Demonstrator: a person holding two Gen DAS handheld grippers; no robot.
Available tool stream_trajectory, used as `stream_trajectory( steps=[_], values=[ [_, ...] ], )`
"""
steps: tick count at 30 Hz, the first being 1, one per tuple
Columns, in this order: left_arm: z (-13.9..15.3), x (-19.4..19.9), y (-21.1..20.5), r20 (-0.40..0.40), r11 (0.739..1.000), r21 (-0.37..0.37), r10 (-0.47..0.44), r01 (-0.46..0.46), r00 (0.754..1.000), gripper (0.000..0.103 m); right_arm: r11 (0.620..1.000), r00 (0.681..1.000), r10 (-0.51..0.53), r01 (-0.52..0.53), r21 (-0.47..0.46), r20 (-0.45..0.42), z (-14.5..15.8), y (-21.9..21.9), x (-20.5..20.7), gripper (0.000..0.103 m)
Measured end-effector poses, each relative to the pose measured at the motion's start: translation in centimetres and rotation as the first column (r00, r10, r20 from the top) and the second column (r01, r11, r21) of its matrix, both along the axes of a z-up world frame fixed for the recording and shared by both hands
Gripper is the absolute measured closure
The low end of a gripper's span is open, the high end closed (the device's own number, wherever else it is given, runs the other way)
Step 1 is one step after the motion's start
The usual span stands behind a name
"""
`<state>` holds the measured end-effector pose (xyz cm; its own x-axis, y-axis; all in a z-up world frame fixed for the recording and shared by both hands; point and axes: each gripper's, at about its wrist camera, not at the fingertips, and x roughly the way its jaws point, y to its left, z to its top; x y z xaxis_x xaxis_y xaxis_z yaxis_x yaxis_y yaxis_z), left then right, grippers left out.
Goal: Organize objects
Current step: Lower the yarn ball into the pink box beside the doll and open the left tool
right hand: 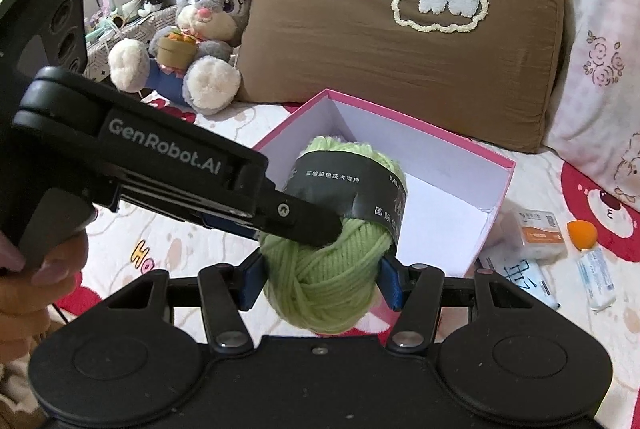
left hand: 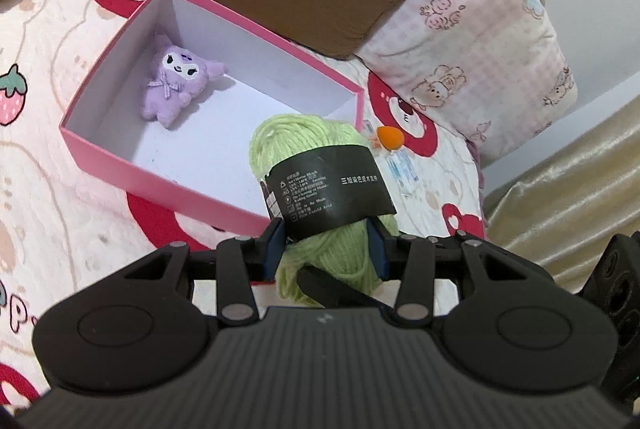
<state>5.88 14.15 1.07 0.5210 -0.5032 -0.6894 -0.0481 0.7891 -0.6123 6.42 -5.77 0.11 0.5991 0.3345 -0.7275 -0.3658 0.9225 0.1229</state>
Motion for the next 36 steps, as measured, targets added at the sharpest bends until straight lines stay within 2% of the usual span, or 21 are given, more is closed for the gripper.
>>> stream_trajectory(
  steps=[7, 14, 20, 26, 30, 36],
  values=[
    [-1.1, 3.6, 0.4, -0.023, 0.999, 0.043, 0.018, -0.017, 1.0, 0.061, 0.998, 0.999, -0.039, 0.04, 0.039, -0.019, -1.4, -0.3, 3.5, 0.043],
    [-2.4, 7.5, 0.2, -0.025, 0.989, 0.146, -0.008, 0.012, 1.0, 0.061, 0.994, 0.996, -0.083, 0.085, 0.068, -0.032, -3.9, -0.3, 7.3, 0.044],
    [-4.4, 10.7, 0.4, -0.03, 0.976, 0.214, -0.044, 0.049, 0.999, 0.061, 0.991, 0.992, -0.123, 0.125, 0.041, -0.037, -6.4, 0.4, 10.1, 0.044],
    [-7.0, 13.8, 0.6, -0.032, 0.97, 0.224, -0.091, 0.096, 0.995, 0.061, 0.985, 0.983, -0.172, 0.172, 0.002, -0.06, -8.6, 0.8, 13.2, 0.044],
    [-8.7, 15.4, 1.0, -0.059, 0.97, 0.22, -0.093, 0.103, 0.994, 0.061, 0.987, 0.984, -0.156, 0.153, -0.038, -0.082, -10.0, 1.4, 14.6, 0.044],
    [-10.0, 16.5, 1.9, -0.079, 0.967, 0.228, -0.096, 0.112, 0.992, 0.061, 0.995, 0.984, -0.098, 0.1, 0.008, -0.149, -11.3, 1.2, 16.2, 0.041]
  ],
)
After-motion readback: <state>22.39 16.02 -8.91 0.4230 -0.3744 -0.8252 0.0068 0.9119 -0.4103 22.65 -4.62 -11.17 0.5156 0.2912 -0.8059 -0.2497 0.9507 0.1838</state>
